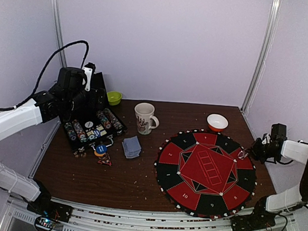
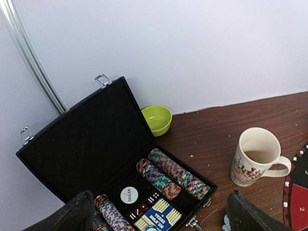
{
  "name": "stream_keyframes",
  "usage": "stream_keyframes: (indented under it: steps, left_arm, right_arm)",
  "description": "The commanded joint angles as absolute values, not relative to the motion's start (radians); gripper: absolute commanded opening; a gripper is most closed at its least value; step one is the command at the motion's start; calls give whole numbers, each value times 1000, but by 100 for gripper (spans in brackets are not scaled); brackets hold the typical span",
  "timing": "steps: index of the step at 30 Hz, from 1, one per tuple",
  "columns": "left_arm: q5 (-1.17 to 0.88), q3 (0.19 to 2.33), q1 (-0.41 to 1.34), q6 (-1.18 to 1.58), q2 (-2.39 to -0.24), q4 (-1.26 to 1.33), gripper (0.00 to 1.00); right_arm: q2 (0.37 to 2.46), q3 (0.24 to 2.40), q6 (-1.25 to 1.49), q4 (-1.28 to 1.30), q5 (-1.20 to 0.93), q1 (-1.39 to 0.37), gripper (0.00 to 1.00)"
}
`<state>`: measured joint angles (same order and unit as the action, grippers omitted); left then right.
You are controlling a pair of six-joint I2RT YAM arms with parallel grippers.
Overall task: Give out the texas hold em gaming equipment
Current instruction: Place the dealer button at position 5.
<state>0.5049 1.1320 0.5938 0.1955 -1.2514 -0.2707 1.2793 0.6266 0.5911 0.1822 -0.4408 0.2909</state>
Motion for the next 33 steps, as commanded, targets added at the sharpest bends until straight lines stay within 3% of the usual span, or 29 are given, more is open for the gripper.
stream_keyframes:
  steps: [1,12,15,20,29,33]
  left_arm:
    - [530,1143,581,168,-1233,-169,98]
    - [556,1184,577,163,-1287,-155,98]
    - [555,1198,578,157,-1301,-154,98]
    - [562,1211,578,138,-1313,-152,98]
    - [569,1210,577,144,-1305,-189,98]
    - [542,1217,578,159,-1307,-264,98]
  right_arm:
    - [1329,627,615,33,-519,361,0]
    - [1464,634,626,-14,-572,364,0]
    - [1483,626,626,23,-573,364,11]
    - [1453,623,595,95,-481,364,39]
    - [1404,669,574,183,-335,357,50]
    - [1331,735,535,270,-196,256,51]
